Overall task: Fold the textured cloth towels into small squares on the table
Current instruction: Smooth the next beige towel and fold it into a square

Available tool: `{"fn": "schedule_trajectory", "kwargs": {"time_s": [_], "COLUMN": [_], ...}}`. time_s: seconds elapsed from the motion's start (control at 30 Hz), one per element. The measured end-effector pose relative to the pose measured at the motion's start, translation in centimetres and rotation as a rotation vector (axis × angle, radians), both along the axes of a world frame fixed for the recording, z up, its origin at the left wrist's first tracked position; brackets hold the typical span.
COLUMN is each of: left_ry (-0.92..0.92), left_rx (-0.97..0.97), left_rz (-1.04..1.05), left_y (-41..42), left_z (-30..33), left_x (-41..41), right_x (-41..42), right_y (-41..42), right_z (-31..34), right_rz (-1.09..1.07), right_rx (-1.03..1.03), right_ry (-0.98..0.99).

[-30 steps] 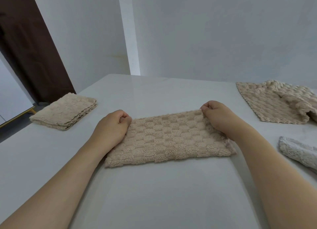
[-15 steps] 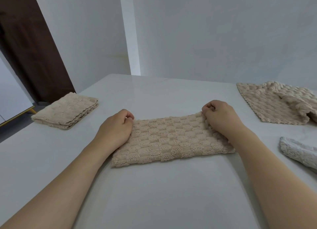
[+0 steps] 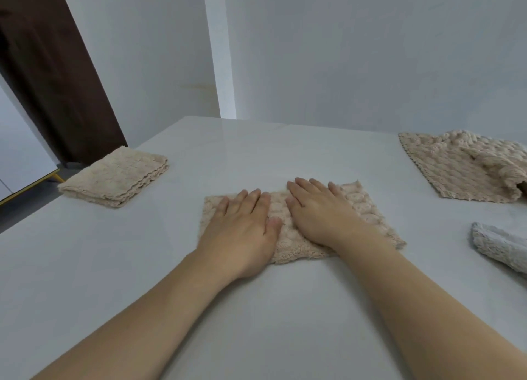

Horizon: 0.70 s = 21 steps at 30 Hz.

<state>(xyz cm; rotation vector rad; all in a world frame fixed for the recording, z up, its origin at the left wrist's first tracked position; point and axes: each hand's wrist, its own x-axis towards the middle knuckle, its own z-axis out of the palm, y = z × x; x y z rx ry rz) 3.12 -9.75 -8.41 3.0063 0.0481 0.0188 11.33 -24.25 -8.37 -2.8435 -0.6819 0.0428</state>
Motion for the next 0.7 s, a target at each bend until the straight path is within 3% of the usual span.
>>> {"fn": "schedule_trajectory", "kwargs": {"time_s": [0.43,0.6,0.7], "left_ry": [0.029,0.042,0.039], "left_rx": [-0.014,-0.038,-0.043], "left_rz": [0.011,0.003,0.001], "left_y": [-0.1,0.0,0.0], "left_z": [0.3,0.3,0.3], "left_x": [-0.2,-0.2,-0.1], "right_x": [0.2,1.9,1.5], "right_y": [-0.5,-4.9,-4.3], "right_z": [0.4,1.3,1.2], "right_rz": [-0.010,-0.258,-0.345], "right_rx": [-0.031,-0.085,-0.155], "right_ry": [0.036,0.090,-0.043]}}
